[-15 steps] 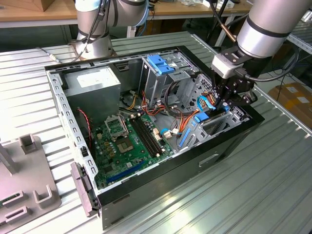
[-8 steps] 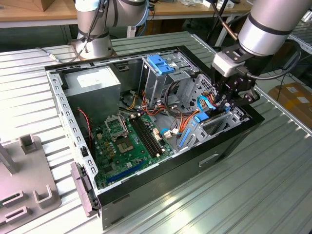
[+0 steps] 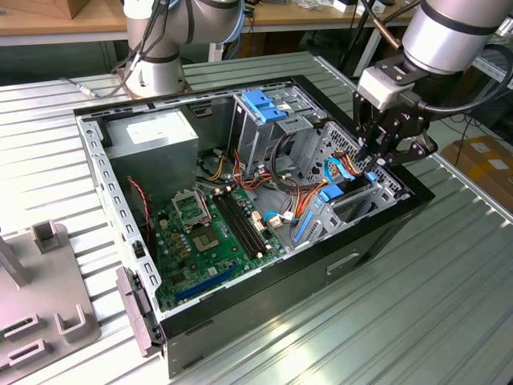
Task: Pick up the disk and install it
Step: 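Insert the second disk wire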
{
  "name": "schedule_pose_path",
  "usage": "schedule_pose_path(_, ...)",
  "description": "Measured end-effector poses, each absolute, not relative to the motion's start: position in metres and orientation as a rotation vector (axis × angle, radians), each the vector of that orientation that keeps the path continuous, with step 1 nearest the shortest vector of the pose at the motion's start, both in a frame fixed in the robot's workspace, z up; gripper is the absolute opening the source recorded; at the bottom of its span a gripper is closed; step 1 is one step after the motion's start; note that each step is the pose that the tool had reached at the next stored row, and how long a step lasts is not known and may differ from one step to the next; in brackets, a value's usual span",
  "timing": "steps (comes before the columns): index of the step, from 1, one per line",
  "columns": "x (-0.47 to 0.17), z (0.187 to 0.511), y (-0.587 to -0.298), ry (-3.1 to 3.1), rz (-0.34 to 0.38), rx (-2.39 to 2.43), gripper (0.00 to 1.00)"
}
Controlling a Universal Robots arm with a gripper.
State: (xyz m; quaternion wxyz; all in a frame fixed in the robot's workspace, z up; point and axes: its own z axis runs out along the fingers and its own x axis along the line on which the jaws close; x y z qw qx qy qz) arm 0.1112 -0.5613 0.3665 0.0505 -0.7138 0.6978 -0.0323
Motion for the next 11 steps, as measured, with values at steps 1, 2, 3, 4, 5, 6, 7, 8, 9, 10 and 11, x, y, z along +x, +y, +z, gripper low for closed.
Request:
schedule_pose_path(1,0.111,0.366,-0.561,2.124,-0.098,-2.173,0.30)
schedule_pose_path(2,0.103,0.367,-0.561,2.124,-0.099,-2.173,0.30)
schedule_pose_path(3,0.095,0.367,-0.561,2.124,-0.099,-2.173,0.30)
schedule_pose_path(4,0.090,0.367,-0.561,2.124,-0.099,-2.173,0.30)
schedule_pose_path(5,0.085,0.366,-0.561,2.124,-0.098,-2.173,0.30)
schedule_pose_path(6,0.080,0.366,-0.561,2.124,-0.099,-2.173,0.30)
schedule_pose_path(7,0.076,0.366,-0.561,2.124,-0.098,-2.173,0.30)
schedule_pose_path(8,0.073,0.366,-0.561,2.124,-0.098,-2.173,0.30)
schedule_pose_path(9,0.073,0.366,-0.561,2.124,-0.098,-2.173,0.30)
schedule_pose_path(10,0.073,0.366,-0.561,2.137,-0.073,-2.185,0.30)
schedule_pose_path(11,0.073,0.366,-0.561,2.159,-0.029,-2.206,0.30)
